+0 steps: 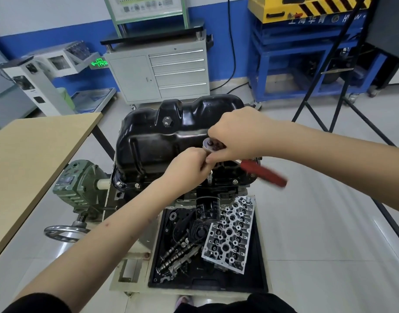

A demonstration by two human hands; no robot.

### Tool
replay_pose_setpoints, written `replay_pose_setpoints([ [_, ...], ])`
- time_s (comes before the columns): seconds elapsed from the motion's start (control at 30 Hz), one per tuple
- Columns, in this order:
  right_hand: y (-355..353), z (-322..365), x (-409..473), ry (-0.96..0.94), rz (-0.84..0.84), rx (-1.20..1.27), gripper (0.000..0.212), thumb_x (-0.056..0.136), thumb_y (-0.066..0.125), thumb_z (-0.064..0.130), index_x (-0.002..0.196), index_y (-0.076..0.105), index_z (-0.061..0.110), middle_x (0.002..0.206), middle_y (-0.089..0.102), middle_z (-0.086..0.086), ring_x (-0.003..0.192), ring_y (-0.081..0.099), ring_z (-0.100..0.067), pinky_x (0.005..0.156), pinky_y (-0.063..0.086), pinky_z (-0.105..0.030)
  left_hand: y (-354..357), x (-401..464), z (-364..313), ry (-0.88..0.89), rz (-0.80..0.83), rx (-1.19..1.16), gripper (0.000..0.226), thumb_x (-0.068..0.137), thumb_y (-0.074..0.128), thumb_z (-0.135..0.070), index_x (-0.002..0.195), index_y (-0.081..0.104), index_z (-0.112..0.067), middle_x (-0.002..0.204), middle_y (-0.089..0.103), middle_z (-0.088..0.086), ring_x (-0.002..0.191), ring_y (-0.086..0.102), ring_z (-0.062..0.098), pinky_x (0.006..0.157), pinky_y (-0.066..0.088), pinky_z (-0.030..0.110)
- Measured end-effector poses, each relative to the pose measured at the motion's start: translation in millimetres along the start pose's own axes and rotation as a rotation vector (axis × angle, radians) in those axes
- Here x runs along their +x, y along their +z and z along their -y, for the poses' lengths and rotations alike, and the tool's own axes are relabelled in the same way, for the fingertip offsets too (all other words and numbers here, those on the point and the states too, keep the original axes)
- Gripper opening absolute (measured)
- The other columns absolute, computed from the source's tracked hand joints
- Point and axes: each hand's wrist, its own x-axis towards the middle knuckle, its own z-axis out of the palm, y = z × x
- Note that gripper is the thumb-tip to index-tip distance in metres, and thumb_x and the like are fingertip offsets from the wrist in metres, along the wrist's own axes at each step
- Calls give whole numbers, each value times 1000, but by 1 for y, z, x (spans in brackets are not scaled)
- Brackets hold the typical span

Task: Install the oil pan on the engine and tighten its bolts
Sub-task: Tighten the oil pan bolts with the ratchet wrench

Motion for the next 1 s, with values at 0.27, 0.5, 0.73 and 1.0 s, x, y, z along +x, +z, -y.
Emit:
replay_pose_setpoints([
  [0.27, -3, -3, 0, -126, -8, -15, 24, 88, 50, 40, 95, 58, 19, 76, 51, 3, 72, 52, -19, 53, 30, -27, -6, 1, 2, 41, 132, 6, 42, 95, 43, -19, 55, 31, -17, 52, 34, -7, 49, 33, 13, 50, 22, 24],
  [0.5, 0, 6, 2, -40, 4, 11, 31, 86, 50, 45, 89, 58, 15, 68, 47, 4, 59, 44, -17, 45, 21, -25, -6, 2, 0, -25, 114, -2, 49, 94, 44, -15, 49, 24, -17, 45, 34, 7, 43, 26, 14, 47, 18, 28],
  [0.73, -4, -1, 6, -192, -18, -73, 20, 87, 52, 32, 99, 59, 18, 81, 55, -1, 75, 53, -22, 61, 39, -31, -3, 3, 3, -3, 140, 17, 43, 95, 43, -25, 54, 30, -19, 49, 35, -4, 45, 35, 9, 46, 24, 24],
  [1.0, -3, 4, 4, -89, 30, -35, 24, 85, 54, 37, 93, 60, 15, 69, 51, 1, 57, 45, -15, 49, 35, -28, 1, 4, 0, -8, 90, -18, 47, 93, 45, -15, 50, 26, -20, 47, 36, 3, 47, 36, 26, 50, 17, 27],
])
